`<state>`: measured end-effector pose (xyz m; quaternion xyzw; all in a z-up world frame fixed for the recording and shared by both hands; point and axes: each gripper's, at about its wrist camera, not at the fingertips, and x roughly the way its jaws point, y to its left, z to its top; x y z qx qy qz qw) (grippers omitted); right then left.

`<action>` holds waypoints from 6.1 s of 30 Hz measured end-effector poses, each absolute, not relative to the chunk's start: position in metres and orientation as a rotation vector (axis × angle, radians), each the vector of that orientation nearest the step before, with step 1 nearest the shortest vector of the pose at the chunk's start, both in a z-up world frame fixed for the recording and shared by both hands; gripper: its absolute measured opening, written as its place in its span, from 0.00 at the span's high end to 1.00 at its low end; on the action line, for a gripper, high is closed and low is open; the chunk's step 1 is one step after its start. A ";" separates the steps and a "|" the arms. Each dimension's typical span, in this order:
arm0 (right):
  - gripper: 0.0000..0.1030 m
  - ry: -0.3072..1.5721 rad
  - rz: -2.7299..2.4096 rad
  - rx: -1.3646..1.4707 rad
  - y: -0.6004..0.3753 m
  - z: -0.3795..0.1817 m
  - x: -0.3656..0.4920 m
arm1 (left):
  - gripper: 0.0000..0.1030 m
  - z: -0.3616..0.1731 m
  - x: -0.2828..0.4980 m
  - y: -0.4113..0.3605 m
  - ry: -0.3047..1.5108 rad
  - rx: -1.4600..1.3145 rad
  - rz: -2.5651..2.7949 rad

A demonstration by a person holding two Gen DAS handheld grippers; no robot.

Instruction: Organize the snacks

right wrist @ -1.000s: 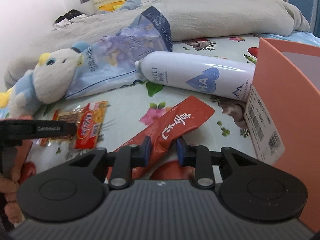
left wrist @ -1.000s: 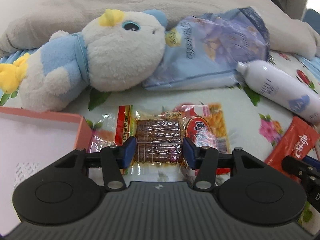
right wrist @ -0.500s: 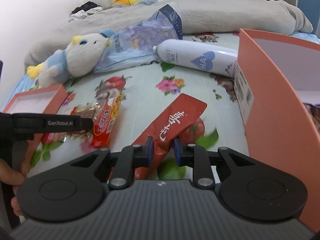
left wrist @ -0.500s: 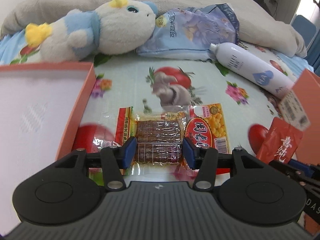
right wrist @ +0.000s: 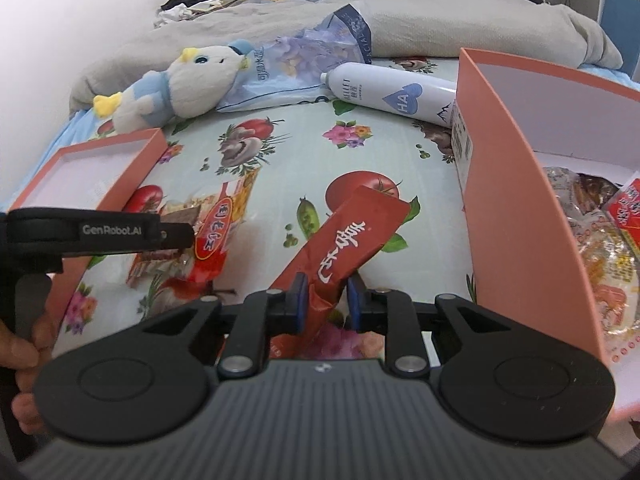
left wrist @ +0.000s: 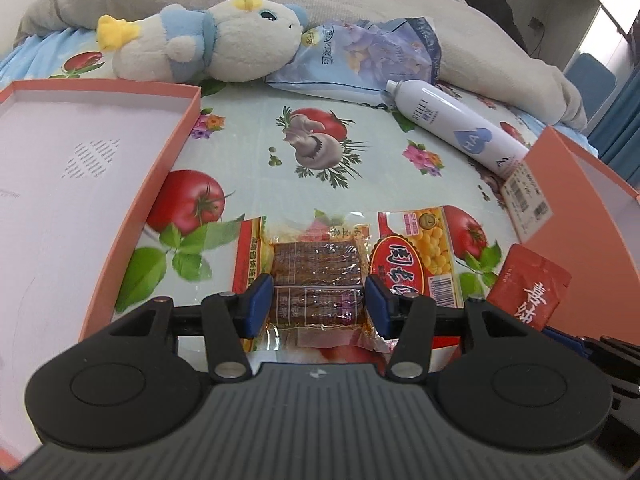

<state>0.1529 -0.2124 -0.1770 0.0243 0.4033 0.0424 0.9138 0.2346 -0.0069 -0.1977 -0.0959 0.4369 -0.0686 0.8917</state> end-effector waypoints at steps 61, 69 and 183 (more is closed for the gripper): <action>0.77 0.485 -0.124 0.104 -0.363 0.043 0.124 | 0.45 0.049 0.219 -0.162 0.623 -0.224 -0.413; 0.77 0.511 -0.196 0.130 -0.401 0.029 0.127 | 0.45 0.030 0.234 -0.215 0.679 -0.185 -0.484; 0.09 0.476 -0.359 0.186 -0.347 -0.008 -0.082 | 0.00 0.029 0.031 -0.141 0.591 0.022 -0.554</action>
